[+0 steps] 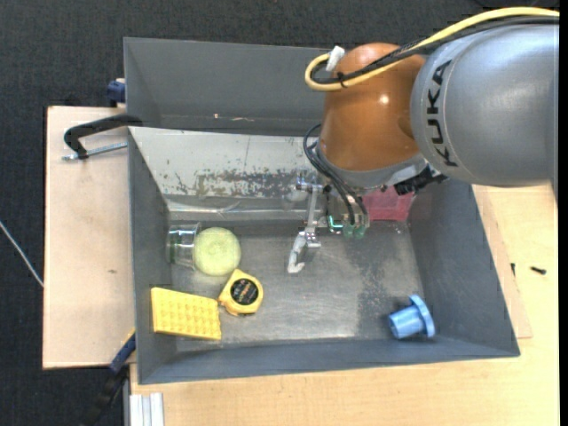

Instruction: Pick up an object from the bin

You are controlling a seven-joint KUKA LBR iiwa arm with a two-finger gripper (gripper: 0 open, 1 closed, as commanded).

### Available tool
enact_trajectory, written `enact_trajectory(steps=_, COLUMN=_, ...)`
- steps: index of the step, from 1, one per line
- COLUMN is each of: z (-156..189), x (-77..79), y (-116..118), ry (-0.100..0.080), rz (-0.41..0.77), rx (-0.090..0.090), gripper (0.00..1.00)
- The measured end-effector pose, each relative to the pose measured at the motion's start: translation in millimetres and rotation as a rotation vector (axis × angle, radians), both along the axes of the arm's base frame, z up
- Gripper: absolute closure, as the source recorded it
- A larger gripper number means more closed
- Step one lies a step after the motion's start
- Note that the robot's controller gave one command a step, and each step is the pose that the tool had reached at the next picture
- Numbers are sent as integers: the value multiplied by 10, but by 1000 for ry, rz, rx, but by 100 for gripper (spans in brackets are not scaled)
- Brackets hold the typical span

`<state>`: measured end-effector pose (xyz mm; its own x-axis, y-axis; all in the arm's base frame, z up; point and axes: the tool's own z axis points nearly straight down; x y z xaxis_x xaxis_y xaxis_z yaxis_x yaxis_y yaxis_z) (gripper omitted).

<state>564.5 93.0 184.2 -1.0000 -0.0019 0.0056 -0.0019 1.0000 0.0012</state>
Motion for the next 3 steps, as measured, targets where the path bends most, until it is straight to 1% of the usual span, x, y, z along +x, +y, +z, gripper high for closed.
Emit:
enact_trajectory(steps=1, z=44, x=10, y=-5, ry=-7, rz=-1, rx=0, gripper=0)
enact_trajectory(steps=2, z=72, x=53, y=235, ry=-11, rz=45, rx=0, gripper=0)
enact_trajectory(steps=3, z=94, x=232, y=266, ry=-11, rz=135, rx=1, gripper=100)
